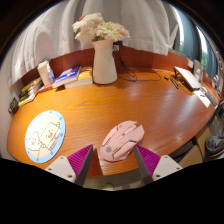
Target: Arrange mouse
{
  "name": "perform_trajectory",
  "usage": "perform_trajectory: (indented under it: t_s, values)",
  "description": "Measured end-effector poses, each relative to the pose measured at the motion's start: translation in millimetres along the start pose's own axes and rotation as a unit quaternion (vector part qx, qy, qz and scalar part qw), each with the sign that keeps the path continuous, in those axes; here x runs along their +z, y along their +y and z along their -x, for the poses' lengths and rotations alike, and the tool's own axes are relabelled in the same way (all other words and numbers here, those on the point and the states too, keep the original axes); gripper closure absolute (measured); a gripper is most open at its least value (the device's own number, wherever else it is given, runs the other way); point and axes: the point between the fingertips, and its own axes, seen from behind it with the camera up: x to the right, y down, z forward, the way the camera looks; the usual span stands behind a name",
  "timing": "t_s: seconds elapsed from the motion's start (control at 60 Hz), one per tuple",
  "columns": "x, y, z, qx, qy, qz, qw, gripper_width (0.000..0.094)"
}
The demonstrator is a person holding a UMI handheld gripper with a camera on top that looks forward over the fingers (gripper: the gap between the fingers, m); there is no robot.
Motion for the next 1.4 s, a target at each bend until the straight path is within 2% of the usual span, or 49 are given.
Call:
perform_trajectory:
  t_s: [0.067,0.283,0.433,0.517,0.767,0.867,0.933,1.017,1.217,1.3,1.4]
  values:
    - [13.2,-6.8,-0.4,-0.003,0.000,0.018,1.000,0.0090]
    - [42.8,-33.0,12.7,-0.022,-0.016,0.033,0.999,0.0129]
    - [55.9,-47.0,21.8,-0.040,-0.031,0.036,0.998,0.0273]
    - [61.3,-51.7,28.1,-0.052,-0.043,0.036,0.997,0.0394]
    - [67.2,-56.6,30.5,-0.058,-0.038,0.052,0.996,0.0533]
    - [64.2,-66.8,30.5,-0.039,-0.034,0.065,0.997,0.0534]
    - [49.0,-98.8,25.9,-0.036,-0.020,0.038,0.998,0.0534]
    - [17.8,-157.5,25.5,-0.034,-0.002,-0.016,0.999,0.0533]
    - [-77.4,-286.2,80.7,-0.039,-0.009,-0.139,0.990,0.0532]
    - [-107.5,-311.6,122.5,-0.046,-0.024,-0.171,0.984,0.0531]
    - [-120.7,-311.2,181.0,-0.061,-0.051,-0.182,0.980,0.0530]
